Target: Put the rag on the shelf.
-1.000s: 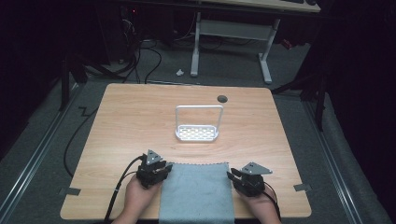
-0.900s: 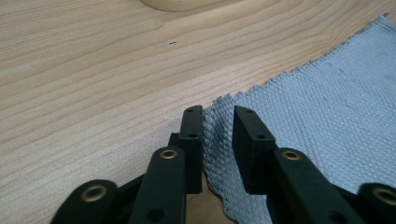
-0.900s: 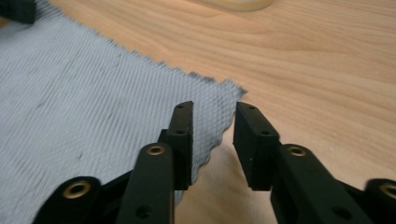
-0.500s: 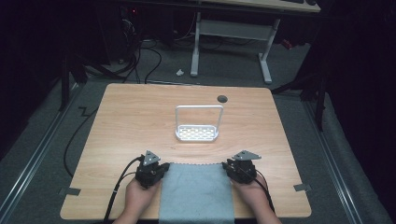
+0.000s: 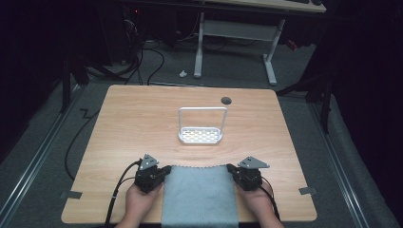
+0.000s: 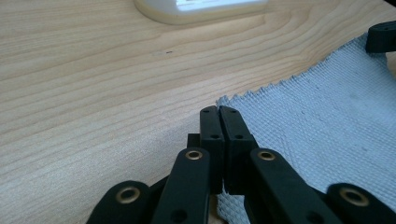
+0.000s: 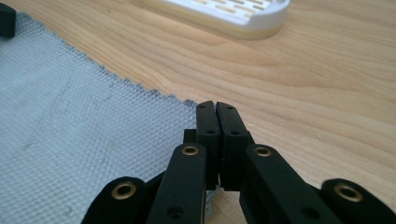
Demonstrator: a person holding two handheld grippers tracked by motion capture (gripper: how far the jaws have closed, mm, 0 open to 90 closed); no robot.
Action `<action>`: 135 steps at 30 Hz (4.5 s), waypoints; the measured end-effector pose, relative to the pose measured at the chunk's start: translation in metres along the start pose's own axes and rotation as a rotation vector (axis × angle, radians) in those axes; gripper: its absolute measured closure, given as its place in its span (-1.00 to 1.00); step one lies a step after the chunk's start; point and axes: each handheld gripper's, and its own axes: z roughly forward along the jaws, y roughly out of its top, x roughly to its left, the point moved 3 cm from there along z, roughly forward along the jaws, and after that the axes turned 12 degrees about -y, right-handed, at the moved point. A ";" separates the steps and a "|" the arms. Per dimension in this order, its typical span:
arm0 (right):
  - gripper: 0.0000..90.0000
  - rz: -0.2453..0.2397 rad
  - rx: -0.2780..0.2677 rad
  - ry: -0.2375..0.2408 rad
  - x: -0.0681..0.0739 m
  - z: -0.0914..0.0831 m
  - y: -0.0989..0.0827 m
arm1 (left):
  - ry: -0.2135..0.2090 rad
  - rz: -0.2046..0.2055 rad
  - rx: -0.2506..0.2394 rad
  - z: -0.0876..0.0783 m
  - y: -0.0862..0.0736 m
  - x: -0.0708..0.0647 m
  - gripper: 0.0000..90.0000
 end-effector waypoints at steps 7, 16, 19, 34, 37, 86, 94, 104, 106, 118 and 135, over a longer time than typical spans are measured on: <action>1.00 0.013 -0.058 0.009 0.001 -0.011 0.004 | -0.002 0.015 -0.060 -0.009 0.006 -0.006 0.97; 1.00 0.033 -0.122 0.000 0.000 -0.024 0.012 | -0.016 0.056 -0.119 -0.021 0.017 -0.018 0.97; 1.00 0.031 -0.164 -0.010 0.000 -0.031 0.019 | -0.019 0.077 -0.145 -0.027 0.024 -0.024 0.97; 1.00 0.042 -0.319 -0.040 -0.010 -0.052 0.063 | -0.024 0.127 -0.232 -0.038 0.065 -0.032 0.97; 1.00 0.047 -0.341 -0.043 -0.014 -0.054 0.071 | -0.023 0.131 -0.253 -0.040 0.072 -0.031 0.97; 1.00 0.100 -0.517 -0.129 -0.051 -0.075 0.168 | 0.091 0.295 -0.388 -0.062 0.185 -0.024 0.98; 1.00 0.107 -0.510 -0.132 -0.059 -0.062 0.187 | 0.132 0.327 -0.387 -0.056 0.208 -0.012 0.98; 1.00 0.099 -0.490 -0.145 -0.069 -0.039 0.214 | 0.170 0.318 -0.376 -0.045 0.236 0.010 0.98; 1.00 0.091 -0.482 -0.154 -0.072 -0.032 0.220 | 0.182 0.313 -0.368 -0.040 0.241 0.016 0.98; 1.00 0.092 -0.348 -0.149 -0.090 0.021 0.221 | 0.174 0.232 -0.218 0.005 0.232 0.052 0.98; 1.00 0.045 -0.256 -0.124 -0.080 0.045 0.186 | 0.086 0.155 -0.129 0.019 0.186 0.060 0.98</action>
